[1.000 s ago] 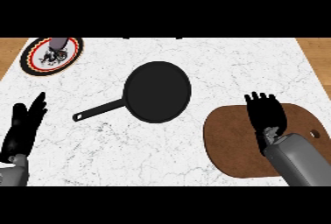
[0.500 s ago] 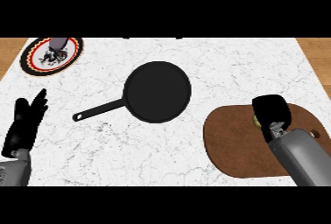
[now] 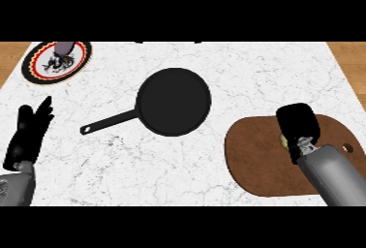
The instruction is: Pick the squash from the cutting board and place it in the pan
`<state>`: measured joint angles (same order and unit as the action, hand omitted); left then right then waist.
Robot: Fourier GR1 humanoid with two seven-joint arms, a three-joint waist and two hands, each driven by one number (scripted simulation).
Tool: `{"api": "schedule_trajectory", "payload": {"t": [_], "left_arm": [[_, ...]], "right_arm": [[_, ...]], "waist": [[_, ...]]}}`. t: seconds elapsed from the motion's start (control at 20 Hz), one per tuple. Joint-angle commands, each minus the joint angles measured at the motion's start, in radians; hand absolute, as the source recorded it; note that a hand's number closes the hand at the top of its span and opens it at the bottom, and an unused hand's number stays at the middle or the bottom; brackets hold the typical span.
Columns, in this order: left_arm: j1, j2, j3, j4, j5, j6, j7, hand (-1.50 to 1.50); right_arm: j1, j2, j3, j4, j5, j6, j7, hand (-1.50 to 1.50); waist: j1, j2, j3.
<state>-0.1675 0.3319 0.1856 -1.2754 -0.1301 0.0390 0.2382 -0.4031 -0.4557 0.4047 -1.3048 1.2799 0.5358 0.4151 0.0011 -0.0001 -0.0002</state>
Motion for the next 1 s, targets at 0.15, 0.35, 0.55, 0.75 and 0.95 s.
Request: {"api": "schedule_trajectory", "payload": {"t": [0.15, 0.35, 0.55, 0.75, 0.95], "left_arm": [[0.058, -0.022, 0.007, 0.005, -0.020, 0.036, -0.030, 0.00], [0.079, 0.005, 0.044, -0.006, 0.012, 0.016, -0.007, 0.00], [0.072, 0.001, 0.027, -0.008, -0.002, 0.016, -0.014, 0.00], [0.047, 0.024, 0.034, -0.012, 0.009, -0.007, 0.001, 0.00], [0.047, -0.018, -0.003, -0.022, -0.003, -0.001, -0.005, 0.00]], "right_arm": [[0.177, 0.265, -0.126, -0.177, -0.051, -0.071, 0.308, 1.50], [0.322, 0.446, -0.138, -0.285, -0.076, -0.224, 0.532, 1.50], [0.366, 0.452, 0.076, -0.505, 0.052, -0.385, 0.701, 1.50], [0.366, 0.454, 0.245, -0.632, 0.262, -0.518, 0.752, 1.50], [0.297, 0.455, 0.436, -0.687, 0.377, -0.443, 0.953, 1.50]], "waist": [[-0.057, -0.014, 0.000], [-0.095, -0.032, 0.002], [-0.063, -0.029, -0.002], [-0.041, -0.020, -0.001], [-0.007, -0.009, -0.002]]}}
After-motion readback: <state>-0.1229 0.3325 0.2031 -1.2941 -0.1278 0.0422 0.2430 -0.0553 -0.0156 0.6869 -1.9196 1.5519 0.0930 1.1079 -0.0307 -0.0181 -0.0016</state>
